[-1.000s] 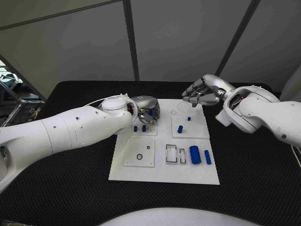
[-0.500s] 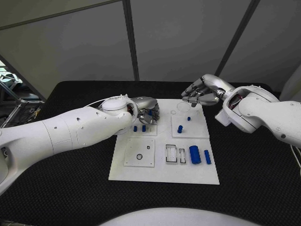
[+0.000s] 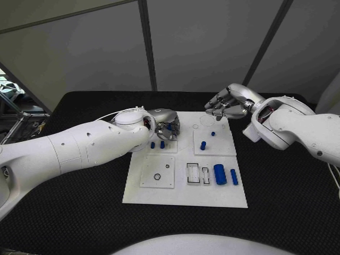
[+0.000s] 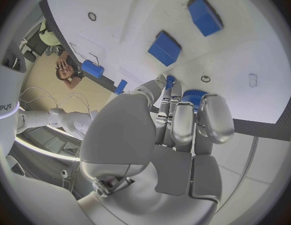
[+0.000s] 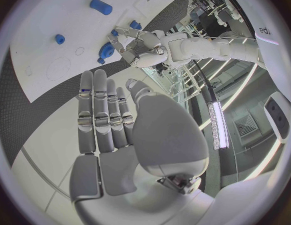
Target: Assemble the parts on the task board
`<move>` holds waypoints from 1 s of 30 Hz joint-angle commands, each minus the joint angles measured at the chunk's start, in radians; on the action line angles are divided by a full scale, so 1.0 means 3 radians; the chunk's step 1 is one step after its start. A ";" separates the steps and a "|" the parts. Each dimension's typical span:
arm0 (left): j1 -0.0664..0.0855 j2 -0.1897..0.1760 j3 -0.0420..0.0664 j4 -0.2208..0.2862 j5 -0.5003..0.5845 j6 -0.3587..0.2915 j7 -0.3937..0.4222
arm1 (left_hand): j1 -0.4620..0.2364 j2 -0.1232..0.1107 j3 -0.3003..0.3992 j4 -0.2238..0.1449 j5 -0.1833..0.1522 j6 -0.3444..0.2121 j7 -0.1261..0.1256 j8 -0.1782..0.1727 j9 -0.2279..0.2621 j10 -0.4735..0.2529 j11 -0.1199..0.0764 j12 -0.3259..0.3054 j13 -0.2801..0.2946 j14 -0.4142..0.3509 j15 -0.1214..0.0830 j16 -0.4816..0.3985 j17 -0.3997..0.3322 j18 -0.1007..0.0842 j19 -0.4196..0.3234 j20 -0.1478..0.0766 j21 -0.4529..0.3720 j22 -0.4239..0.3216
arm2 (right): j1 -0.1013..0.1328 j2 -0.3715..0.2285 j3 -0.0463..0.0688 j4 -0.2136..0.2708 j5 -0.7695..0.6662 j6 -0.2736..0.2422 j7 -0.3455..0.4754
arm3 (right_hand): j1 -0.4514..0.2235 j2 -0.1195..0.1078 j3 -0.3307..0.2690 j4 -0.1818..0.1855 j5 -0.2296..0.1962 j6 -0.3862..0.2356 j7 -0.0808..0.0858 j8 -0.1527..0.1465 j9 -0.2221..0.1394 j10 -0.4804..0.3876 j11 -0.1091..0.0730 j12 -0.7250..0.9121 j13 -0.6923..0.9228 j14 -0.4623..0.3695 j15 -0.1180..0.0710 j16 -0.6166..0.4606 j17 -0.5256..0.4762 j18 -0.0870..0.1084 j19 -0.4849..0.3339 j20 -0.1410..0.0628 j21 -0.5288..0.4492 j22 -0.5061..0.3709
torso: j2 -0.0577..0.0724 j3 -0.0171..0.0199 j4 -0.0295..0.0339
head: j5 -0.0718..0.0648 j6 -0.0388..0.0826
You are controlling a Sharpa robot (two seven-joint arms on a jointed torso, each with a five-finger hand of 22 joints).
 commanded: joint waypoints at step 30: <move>-0.0015 -0.0053 -0.0009 0.0019 -0.0026 0.0051 -0.0087 | -0.0004 0.0000 0.0251 -0.0087 0.0036 0.0134 -0.0007 -0.0043 -0.0027 0.0153 -0.0009 -0.0047 0.0002 0.0052 -0.0008 0.0054 -0.0040 -0.0129 0.0040 -0.0009 -0.0009 0.0016 | 0.0007 -0.0004 0.0003 0.0011 -0.0006 -0.0006 0.0021 | 0.0033 0.0009 0.0030 0.0001 0.0019 0.0015 0.0013 -0.0014 0.0004 0.0014 0.0004 -0.0012 -0.0006 0.0031 0.0001 -0.0014 0.0005 0.0012 0.0025 0.0000 -0.0016 -0.0003 | 0.0000 0.0000 -0.0001 | 0.0011 -0.0022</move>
